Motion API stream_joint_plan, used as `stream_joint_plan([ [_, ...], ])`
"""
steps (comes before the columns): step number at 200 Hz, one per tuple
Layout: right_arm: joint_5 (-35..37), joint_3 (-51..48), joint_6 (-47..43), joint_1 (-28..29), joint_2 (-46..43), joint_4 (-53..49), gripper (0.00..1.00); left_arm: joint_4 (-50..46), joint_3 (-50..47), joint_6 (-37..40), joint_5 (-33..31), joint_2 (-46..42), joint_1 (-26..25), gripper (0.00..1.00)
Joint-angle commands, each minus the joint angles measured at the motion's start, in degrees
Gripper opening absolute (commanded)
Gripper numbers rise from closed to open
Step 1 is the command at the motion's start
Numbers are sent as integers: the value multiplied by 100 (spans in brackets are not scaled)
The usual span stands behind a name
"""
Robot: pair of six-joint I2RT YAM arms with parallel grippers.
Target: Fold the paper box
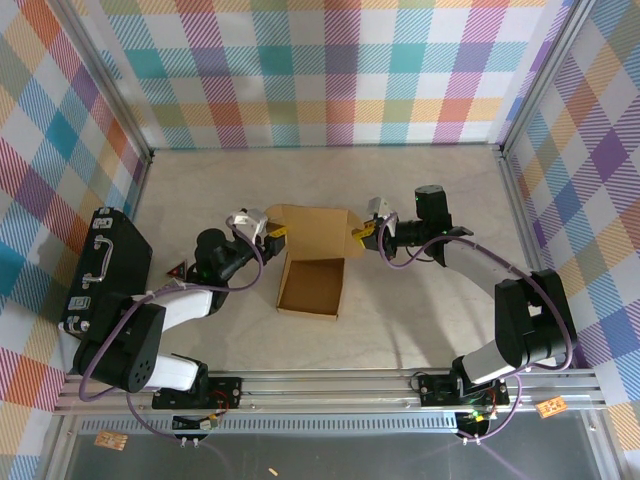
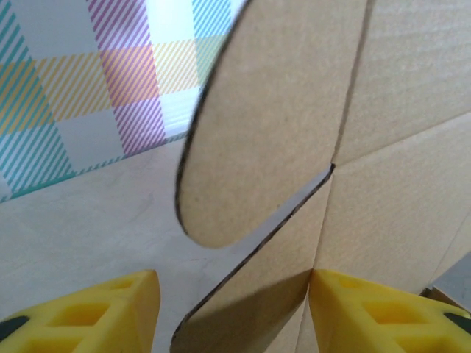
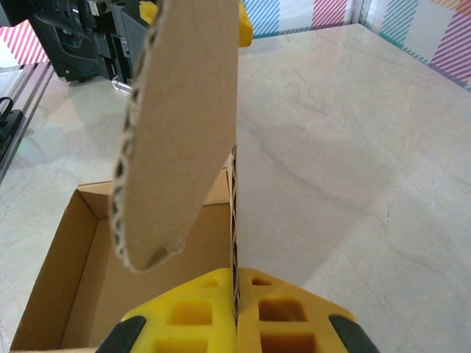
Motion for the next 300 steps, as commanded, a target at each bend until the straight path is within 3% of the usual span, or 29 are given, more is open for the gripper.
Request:
stream_joint_plan([
  [1,-392,211,-256,-21,-200,-152,0,448,-122,-9,466,-58,84,52],
  [47,-263,204,-194,-21,-189,-116,0,381,-282,-119,531,-328,85,33],
  [76,-12,82,295,-13,-181,345,0,319,-306,-366,221,-446,67,17],
  [113,839,-33,1012,344,-186,857,0,15,-204,-678,-131,-666,-278,10],
  [142,1692,17,1599,715,-155,1005,0,-311,-115,-968,-957,-853,-585,0],
  [220,4424,544,3109,1845,-31,577,0,-1204,378,-1403,-2813,-848,-1567,0],
  [300,5583,528,4315,2569,-54,632,0,-968,585,-1787,-3843,-377,-2263,0],
])
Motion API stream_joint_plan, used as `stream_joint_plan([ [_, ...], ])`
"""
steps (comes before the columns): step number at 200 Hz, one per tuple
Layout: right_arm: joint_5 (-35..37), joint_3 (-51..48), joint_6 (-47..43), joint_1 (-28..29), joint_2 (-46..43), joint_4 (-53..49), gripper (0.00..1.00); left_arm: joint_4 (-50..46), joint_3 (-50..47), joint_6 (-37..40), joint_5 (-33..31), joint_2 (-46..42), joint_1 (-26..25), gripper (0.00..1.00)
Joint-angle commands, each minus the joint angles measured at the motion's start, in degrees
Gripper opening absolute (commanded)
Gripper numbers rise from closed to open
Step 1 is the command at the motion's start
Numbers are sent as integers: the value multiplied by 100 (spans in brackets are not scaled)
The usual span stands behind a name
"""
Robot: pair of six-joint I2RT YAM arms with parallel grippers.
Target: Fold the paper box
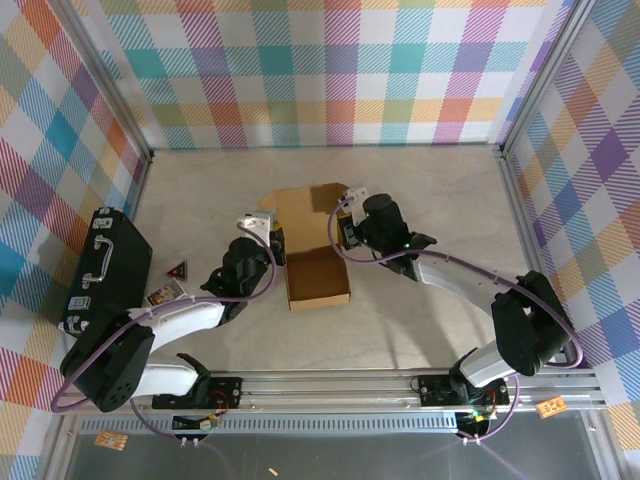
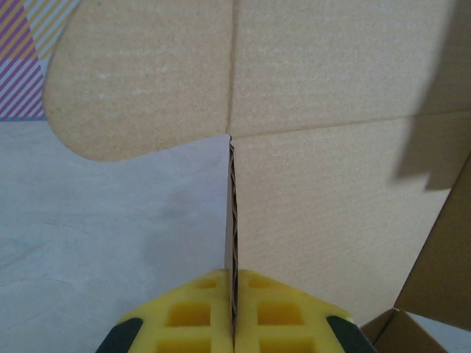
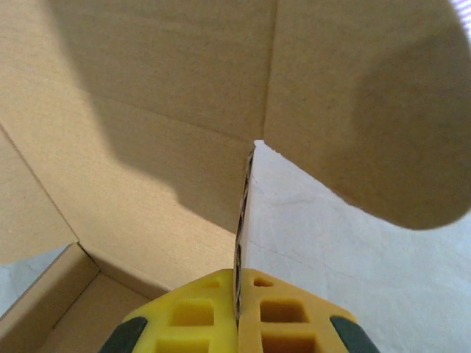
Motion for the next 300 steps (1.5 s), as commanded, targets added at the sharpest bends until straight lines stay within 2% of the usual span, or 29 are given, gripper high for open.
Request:
stream_joint_plan([
  [1,-200,108,584,387,-7,312,0,441,287,-219,213,134,-394,0],
  [64,111,-189,1230,583,-28,489,0,613,382,-352,-217,550,-882,0],
  [102,231,-267,1210,739,-33,616,0,807,420,-469,-437,763,-1069,0],
  [131,350,-519,1146,816,-123,1074,0,887,486,-525,-525,826,-1147,0],
  [203,289,-727,1095,882,-83,1363,0,794,655,-735,-313,926,-1290,1],
  [253,31,-905,619,903,-195,1555,0,99,904,-647,-177,570,-1290,3],
  [300,-281,-1373,155,903,-341,2233,0,490,526,-294,-610,386,-1290,8],
])
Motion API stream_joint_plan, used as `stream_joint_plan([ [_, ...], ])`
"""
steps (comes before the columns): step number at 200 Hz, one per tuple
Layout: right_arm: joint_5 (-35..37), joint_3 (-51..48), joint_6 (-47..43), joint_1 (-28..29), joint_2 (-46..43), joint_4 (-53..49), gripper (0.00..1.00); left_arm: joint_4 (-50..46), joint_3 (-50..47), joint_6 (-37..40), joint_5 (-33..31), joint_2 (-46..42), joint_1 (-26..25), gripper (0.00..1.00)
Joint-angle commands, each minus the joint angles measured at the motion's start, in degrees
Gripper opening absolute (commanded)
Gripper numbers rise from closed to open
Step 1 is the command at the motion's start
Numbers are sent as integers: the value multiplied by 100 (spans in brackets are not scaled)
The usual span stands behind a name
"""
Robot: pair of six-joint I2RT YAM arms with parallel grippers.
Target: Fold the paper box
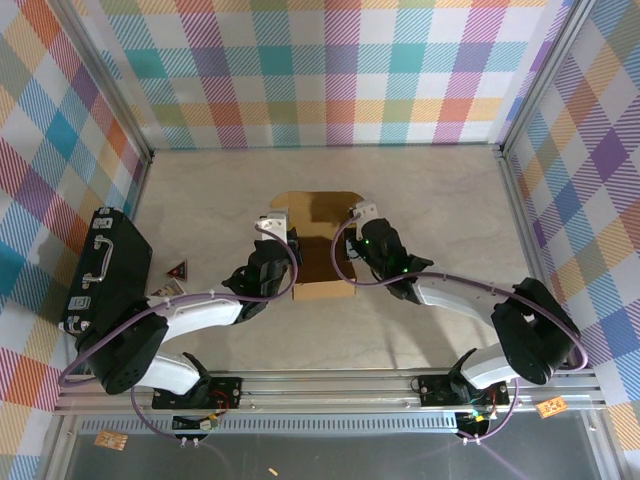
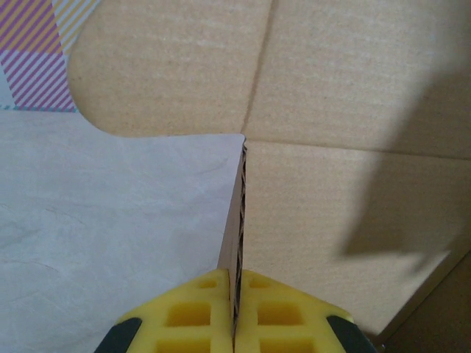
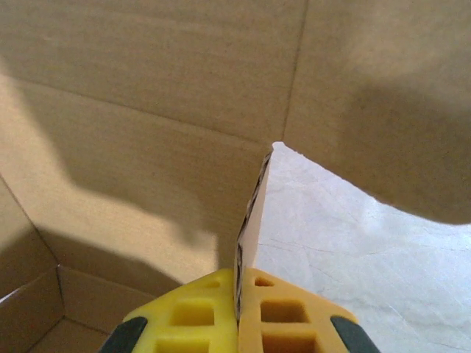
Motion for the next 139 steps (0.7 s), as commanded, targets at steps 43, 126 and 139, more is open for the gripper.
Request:
stream_joint_plan([
  [43,-1568,-269,-875,431,54,1112,0,559,97,341,892,-194,-383,14],
  [126,-1599,-203,-889,437,79,1176,0,578,63,238,988,-105,-384,14],
  [139,-1612,-232,-832,433,117,1181,0,697,-80,163,937,-59,-383,14],
])
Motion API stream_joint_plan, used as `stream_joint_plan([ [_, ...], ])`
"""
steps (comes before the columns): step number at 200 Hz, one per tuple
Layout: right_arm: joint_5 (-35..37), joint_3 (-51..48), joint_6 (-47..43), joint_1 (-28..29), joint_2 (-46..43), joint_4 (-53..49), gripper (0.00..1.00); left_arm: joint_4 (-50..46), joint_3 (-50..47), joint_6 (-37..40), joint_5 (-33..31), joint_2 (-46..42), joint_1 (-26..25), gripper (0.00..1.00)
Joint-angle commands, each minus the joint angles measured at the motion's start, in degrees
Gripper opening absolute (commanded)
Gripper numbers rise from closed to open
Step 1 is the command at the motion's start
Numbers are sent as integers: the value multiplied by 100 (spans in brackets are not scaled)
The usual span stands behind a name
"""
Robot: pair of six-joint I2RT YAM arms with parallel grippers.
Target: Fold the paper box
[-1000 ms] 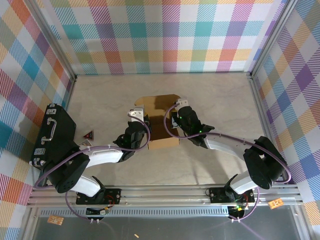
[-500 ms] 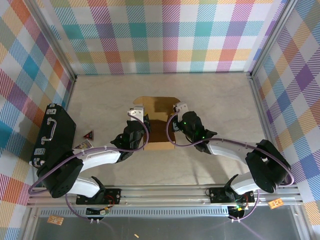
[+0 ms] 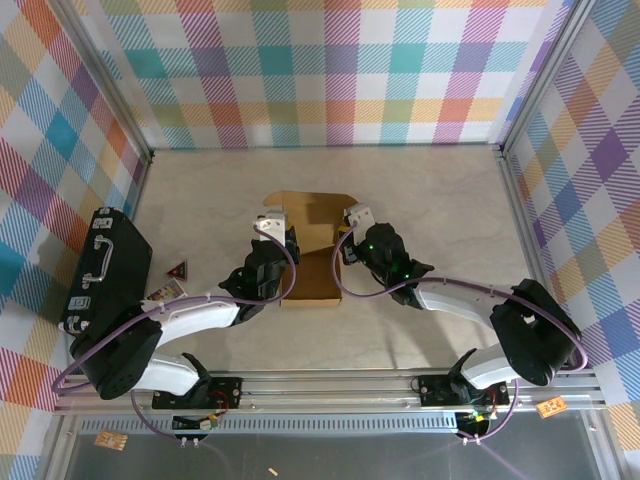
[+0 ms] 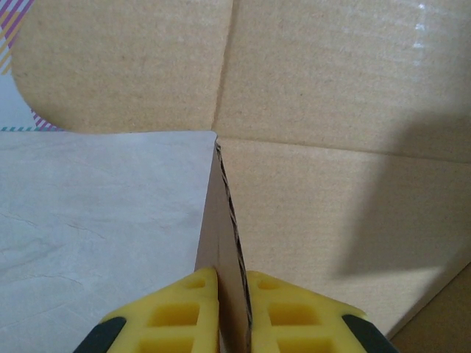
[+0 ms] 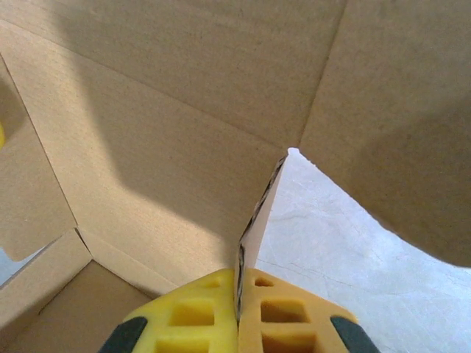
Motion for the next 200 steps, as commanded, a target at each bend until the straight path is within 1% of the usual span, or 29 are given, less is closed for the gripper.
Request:
stream_joint_plan([
  [1,-1183,35,-108,414,134,469,0,692,-45,-153,1093,115,-367,14],
  [24,-1079,99,57,418,159,296,0,924,-266,-261,1047,156,-367,14],
  [61,-1057,161,507,422,137,149,0,851,-358,-476,1114,205,-367,14],
  [107,-994,360,1113,452,133,-279,0,872,-395,-702,1253,296,-369,13],
  [151,-1039,260,1126,553,203,-219,2,926,-468,-799,1328,332,-373,13],
  [176,-1034,107,1106,569,194,-68,4,1127,-667,-860,1322,330,-377,13],
  [200,-1060,44,1089,571,233,7,4,1289,-823,-870,1320,348,-385,13],
])
